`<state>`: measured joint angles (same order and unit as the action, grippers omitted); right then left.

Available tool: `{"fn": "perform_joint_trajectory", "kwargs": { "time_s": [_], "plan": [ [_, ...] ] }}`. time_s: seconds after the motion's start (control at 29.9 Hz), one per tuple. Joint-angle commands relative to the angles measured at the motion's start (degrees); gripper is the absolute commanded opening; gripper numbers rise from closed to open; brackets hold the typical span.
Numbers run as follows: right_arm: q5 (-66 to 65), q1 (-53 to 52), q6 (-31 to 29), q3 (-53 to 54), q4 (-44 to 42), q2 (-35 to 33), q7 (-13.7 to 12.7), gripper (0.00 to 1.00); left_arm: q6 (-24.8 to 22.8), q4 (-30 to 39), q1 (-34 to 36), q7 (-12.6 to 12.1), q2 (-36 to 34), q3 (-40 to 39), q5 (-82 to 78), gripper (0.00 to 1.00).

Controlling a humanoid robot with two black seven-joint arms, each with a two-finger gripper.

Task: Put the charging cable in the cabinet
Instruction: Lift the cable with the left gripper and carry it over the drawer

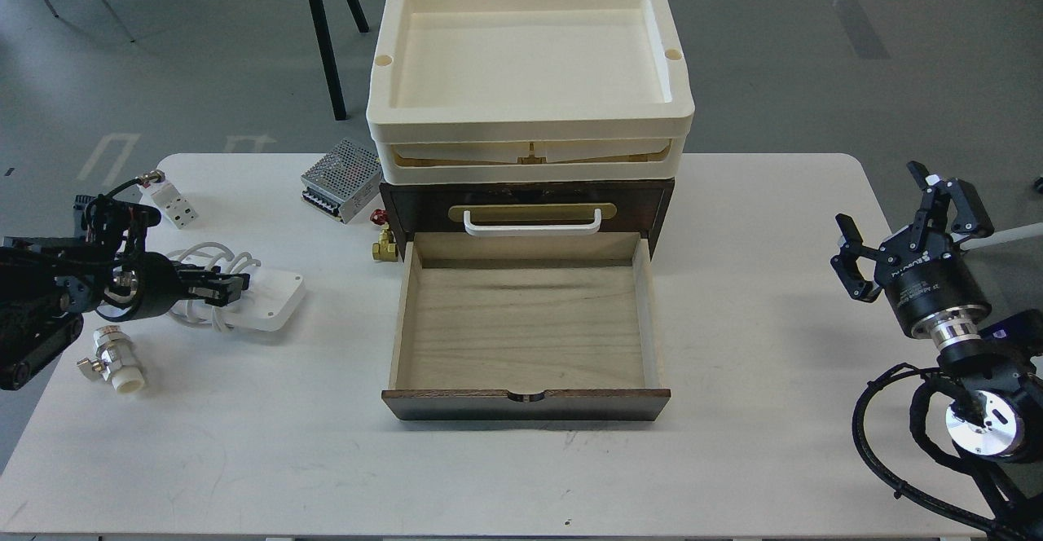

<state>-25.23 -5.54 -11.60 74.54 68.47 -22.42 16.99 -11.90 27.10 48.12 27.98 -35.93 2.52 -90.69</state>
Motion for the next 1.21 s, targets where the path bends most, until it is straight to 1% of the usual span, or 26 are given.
{"fn": "perform_joint_trajectory", "kwargs": {
  "time_s": [0.0,0.1,0.2,0.33,0.44,0.57,0.64,0.7,0.84,0.87,0.97,1.04,1.17],
  "plan": [
    [0.0,0.0,0.0,-0.01,0.0,0.0,-0.02,0.99,2.49,0.15,0.3,0.02,-0.54,-0.32,0.25,0.0],
    [0.0,0.0,0.0,-0.01,0.0,0.0,-0.02,0.99,3.72,0.15,0.65,0.02,-1.33,-0.67,0.6,0.0],
    [0.0,0.0,0.0,-0.01,0.0,0.0,0.06,0.99,3.9,0.5,1.18,0.02,-3.78,-1.37,1.48,0.0],
    [0.0,0.0,0.0,-0.09,0.0,0.0,0.06,0.99,3.72,0.76,1.53,0.02,-7.13,-3.48,7.7,0.0],
    [0.0,0.0,0.09,-0.09,-0.09,0.0,-0.02,0.99,3.29,0.76,2.59,0.02,-9.76,-6.29,13.85,0.0],
    [0.0,-0.09,0.09,-0.09,-0.09,0.0,-0.02,0.99,2.15,0.85,3.2,0.02,-12.14,-12.7,22.38,0.0],
    [0.0,-0.18,0.17,-0.18,-0.09,0.0,-0.02,0.99,-0.3,0.85,3.64,0.02,-12.84,-16.39,26.6,0.0],
    [0.0,-0.18,0.09,-0.27,-0.09,0.0,-0.02,0.99,-4.08,0.85,4.69,0.02,-14.07,-20.95,31.43,0.0],
    [0.0,-0.18,0.09,-0.27,-0.09,0.0,-0.02,0.99,-14.97,1.55,7.59,0.02,-15.92,-30.36,39.43,0.01],
    [0.0,-0.18,0.09,-0.27,-0.09,0.0,-0.02,0.99,-16.1,1.99,8.3,0.02,-16.36,-32.12,40.67,0.01],
    [0.0,-0.18,0.09,-0.27,-0.09,0.0,-0.02,0.99,-16.1,6.28,9.53,0.02,-17.67,-37.75,42.35,0.01],
    [0.0,-0.18,0.09,-0.27,-0.09,0.0,-0.02,0.99,-16.1,12.16,9.53,0.02,-18.64,-40.39,42.26,0.02],
    [0.0,-0.18,0.17,-0.27,-0.09,0.0,-0.02,0.99,-16.1,27.27,9.45,0.02,-21.28,-41.28,41.74,0.02]
  ]
}}
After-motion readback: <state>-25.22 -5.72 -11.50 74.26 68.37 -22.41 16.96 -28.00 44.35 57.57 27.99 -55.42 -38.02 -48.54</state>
